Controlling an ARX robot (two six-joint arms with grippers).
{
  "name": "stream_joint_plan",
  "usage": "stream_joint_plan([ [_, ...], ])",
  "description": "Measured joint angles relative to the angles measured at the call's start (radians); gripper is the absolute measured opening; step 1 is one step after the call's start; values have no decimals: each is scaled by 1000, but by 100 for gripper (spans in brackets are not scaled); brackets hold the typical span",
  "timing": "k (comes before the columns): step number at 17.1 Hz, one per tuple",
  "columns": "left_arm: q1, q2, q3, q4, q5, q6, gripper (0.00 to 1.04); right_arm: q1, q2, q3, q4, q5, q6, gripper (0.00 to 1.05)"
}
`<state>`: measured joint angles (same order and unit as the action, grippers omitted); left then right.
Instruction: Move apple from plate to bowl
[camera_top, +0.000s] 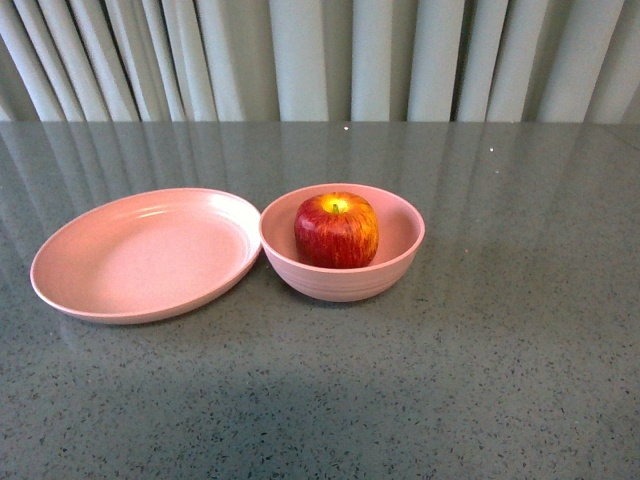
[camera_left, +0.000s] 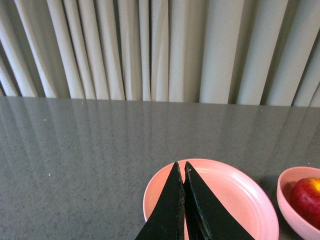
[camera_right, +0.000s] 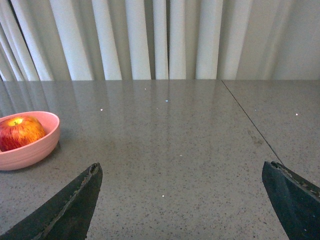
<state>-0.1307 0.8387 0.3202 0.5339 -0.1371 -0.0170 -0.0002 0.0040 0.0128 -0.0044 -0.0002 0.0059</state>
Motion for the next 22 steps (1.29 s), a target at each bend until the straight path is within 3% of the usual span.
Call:
stream_joint_plan([
  [8,32,-81,-110,-2,43,0,1,0,0,0,0,0,0,98],
  [11,136,-178,-174,-21,122,-1,1,0,0,0,0,0,0,98],
  [20,129,-433,-277,-174,137,2,1,0,0,0,0,0,0,98],
  [22,129,-460,-307,-145,137,2,1,0,0,0,0,0,0,98],
])
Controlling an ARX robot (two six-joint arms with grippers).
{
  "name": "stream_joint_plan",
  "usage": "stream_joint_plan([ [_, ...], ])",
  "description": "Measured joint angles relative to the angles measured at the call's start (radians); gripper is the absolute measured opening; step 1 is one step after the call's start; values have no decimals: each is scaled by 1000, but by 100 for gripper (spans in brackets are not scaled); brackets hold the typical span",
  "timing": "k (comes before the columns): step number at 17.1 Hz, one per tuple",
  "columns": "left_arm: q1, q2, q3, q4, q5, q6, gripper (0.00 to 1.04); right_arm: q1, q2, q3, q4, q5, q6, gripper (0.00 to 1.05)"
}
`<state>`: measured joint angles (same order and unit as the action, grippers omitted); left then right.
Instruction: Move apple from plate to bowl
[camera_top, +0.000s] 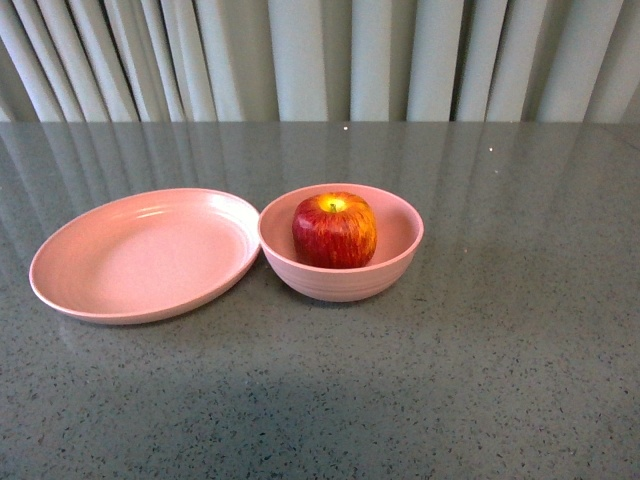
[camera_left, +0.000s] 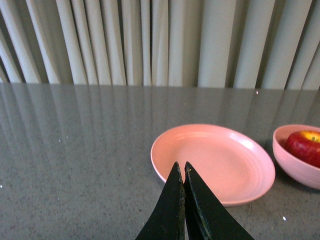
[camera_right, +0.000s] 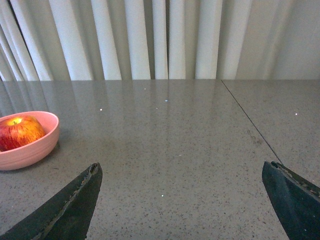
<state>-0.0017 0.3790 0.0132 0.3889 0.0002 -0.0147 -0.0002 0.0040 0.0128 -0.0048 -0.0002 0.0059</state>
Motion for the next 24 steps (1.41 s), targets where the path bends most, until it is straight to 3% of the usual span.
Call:
stream_joint_plan([
  [18,0,-186,1,-194,0,0,1,0,0,0,0,0,0,98],
  [19,0,-209,1,-218,0,0,1,0,0,0,0,0,0,98],
  [20,0,-372,5,-377,-3,1,1,0,0,0,0,0,0,98],
  [22,0,-373,2,-392,0,0,2,0,0,0,0,0,0,98],
  [23,0,-373,2,-393,0,1,35,0,0,0,0,0,0,98],
  [24,0,-373,2,-393,0,1,55,0,0,0,0,0,0,98],
])
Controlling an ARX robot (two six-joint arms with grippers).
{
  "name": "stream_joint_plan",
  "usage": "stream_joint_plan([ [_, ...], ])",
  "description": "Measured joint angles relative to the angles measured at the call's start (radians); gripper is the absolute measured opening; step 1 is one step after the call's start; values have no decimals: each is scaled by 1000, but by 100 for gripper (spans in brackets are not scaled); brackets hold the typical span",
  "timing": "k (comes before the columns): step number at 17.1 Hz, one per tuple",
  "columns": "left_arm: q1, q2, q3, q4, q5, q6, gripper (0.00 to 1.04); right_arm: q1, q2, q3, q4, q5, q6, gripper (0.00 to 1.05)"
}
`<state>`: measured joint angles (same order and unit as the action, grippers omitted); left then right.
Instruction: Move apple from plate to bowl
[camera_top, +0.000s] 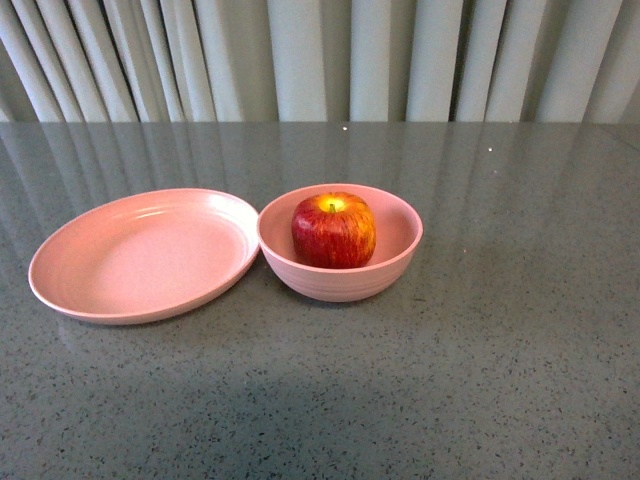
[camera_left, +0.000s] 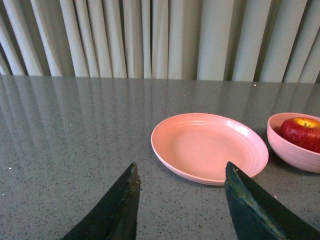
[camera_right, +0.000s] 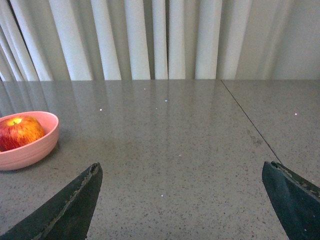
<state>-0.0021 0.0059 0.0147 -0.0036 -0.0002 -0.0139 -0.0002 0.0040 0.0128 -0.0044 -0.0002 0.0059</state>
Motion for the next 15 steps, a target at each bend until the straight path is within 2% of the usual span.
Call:
stream_joint_plan([
  [2,0,0,0,0,0,0,78,0,0,0,0,0,0,98],
  [7,0,0,0,0,0,0,98,0,0,0,0,0,0,98],
  [15,0,0,0,0,0,3,98,0,0,0,0,0,0,98],
])
